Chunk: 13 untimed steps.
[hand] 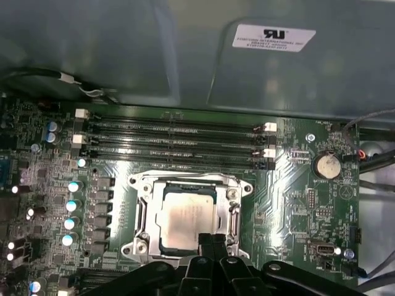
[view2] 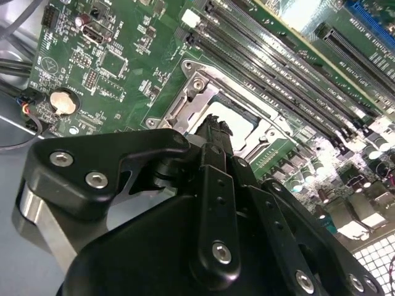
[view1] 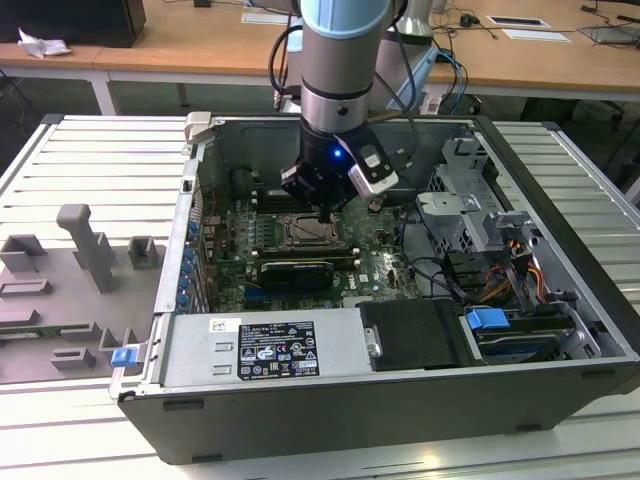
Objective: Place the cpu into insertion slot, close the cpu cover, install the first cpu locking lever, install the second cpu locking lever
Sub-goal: 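Install the second cpu locking lever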
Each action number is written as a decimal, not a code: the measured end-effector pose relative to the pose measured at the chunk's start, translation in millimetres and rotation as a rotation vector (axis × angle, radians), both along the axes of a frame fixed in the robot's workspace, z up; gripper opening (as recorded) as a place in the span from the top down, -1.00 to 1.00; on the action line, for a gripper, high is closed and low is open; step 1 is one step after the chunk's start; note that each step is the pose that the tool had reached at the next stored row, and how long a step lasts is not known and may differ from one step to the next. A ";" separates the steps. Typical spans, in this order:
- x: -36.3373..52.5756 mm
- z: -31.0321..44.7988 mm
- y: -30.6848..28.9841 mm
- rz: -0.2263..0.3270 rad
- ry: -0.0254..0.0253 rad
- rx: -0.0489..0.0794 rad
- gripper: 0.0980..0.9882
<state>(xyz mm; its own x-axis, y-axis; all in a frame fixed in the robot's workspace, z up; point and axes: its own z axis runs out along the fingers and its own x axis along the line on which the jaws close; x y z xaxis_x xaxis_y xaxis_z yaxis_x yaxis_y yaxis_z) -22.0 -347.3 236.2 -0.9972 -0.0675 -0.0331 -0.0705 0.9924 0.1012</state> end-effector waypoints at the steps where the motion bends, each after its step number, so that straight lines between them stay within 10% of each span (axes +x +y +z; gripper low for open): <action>1: 0.0 0.0 -0.6 0.000 0.0000 0.000 0.98; 13: -0.1 0.0 -7.6 0.000 0.0000 -0.033 0.98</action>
